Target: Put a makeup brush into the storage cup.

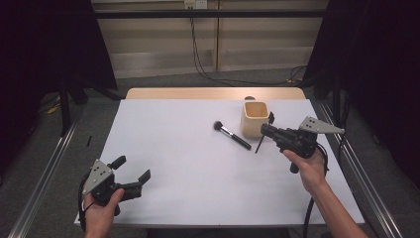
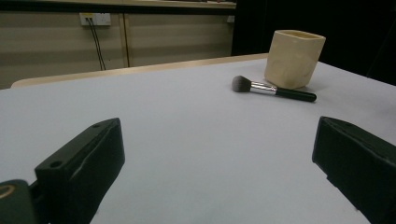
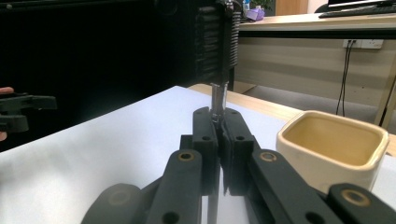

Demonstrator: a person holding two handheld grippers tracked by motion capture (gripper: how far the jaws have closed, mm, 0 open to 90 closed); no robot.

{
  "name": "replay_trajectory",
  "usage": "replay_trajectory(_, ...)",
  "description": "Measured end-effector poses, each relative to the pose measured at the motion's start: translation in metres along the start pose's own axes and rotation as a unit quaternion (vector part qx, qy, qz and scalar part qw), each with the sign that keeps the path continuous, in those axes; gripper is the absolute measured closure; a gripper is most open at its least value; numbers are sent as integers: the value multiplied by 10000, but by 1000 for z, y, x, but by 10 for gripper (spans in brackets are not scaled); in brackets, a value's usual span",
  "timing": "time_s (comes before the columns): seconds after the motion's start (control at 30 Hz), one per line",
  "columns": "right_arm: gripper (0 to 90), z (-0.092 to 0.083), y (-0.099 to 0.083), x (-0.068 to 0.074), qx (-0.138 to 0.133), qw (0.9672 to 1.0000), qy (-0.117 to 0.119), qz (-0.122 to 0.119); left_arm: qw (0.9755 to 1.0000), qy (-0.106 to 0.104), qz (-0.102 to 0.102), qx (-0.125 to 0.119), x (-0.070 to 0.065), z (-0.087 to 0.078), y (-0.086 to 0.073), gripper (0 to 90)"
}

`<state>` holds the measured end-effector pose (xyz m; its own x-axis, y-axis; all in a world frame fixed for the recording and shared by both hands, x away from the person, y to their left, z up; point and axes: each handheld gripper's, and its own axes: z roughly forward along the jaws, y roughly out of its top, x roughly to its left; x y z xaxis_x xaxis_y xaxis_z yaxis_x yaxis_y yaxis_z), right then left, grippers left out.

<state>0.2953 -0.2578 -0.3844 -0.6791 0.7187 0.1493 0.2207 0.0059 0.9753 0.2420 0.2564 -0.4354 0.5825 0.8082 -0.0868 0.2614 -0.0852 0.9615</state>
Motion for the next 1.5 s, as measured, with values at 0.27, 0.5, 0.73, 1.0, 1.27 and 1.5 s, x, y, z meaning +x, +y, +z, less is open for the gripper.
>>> replay_trajectory(0.27, 863, 5, 12, -7, -8, 10000, -86, -7, 10000, -33, 43, 18, -2, 1, 0, 23)
replay_trajectory(0.5, 863, 11, 24, -13, -21, 9999, -151, -53, 10000, -17, 49, 6, -1, 0, 0, 23)
replay_trajectory(0.73, 863, 15, 37, -18, -62, 9996, -243, -123, 10000, -23, 32, 4, -1, 0, 0, 23)
replay_trajectory(1.0, 863, 24, 51, -22, -81, 9993, -326, -184, 10000, -30, 41, 21, -1, 0, 0, 23)
replay_trajectory(1.27, 863, 36, 58, -30, -79, 9988, -459, -166, 10000, -14, 55, 6, -1, -1, 0, 23)
replay_trajectory(1.5, 863, 48, 64, -37, -81, 9979, -605, -207, 10000, -33, 40, 21, -1, 0, 0, 23)
